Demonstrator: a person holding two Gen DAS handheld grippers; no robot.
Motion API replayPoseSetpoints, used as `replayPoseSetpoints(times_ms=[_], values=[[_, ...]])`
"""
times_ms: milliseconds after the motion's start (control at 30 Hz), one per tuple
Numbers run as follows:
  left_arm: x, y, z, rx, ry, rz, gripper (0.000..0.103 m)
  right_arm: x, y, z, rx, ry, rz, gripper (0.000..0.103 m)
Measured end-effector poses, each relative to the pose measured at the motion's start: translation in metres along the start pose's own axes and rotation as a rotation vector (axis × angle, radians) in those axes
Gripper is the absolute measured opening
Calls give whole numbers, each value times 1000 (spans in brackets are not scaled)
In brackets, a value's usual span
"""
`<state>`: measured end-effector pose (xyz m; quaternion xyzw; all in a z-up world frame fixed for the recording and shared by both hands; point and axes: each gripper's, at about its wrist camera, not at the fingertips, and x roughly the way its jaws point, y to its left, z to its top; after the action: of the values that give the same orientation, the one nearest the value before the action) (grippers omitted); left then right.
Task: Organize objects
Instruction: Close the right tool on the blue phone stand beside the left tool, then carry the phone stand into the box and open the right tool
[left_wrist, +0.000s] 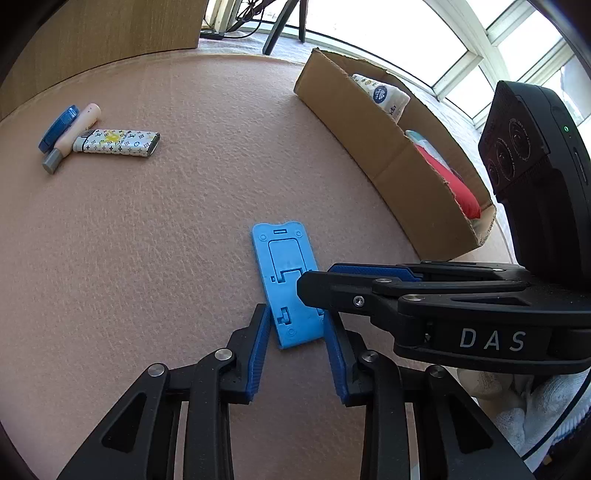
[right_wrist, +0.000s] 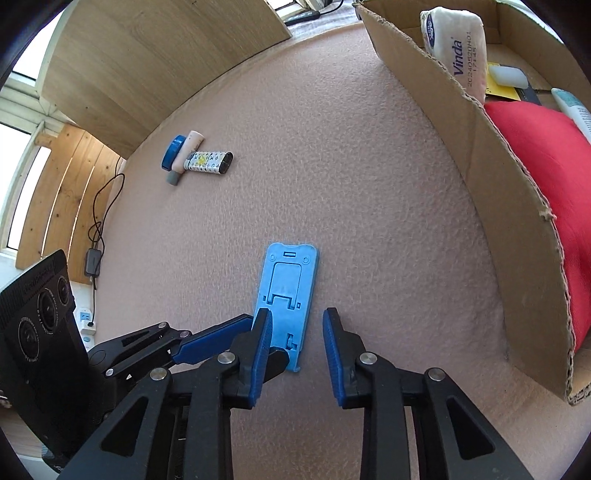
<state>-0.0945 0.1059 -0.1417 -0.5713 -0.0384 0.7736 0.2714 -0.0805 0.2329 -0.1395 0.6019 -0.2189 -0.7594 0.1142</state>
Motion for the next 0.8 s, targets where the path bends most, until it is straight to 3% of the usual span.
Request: replayPoseSetpoints(times_ms=[333,600,800], values=[[-8,-8,0,-1,-28,11,30,-3,11,0,-54,-7,-29,23],[-29,-32,13,30,-84,-2,31,-37,12,3,-60,-92,-22,23],[-35,-74,48,83,-132,-26,31,-77,4,8,-54,-180,-33,23]])
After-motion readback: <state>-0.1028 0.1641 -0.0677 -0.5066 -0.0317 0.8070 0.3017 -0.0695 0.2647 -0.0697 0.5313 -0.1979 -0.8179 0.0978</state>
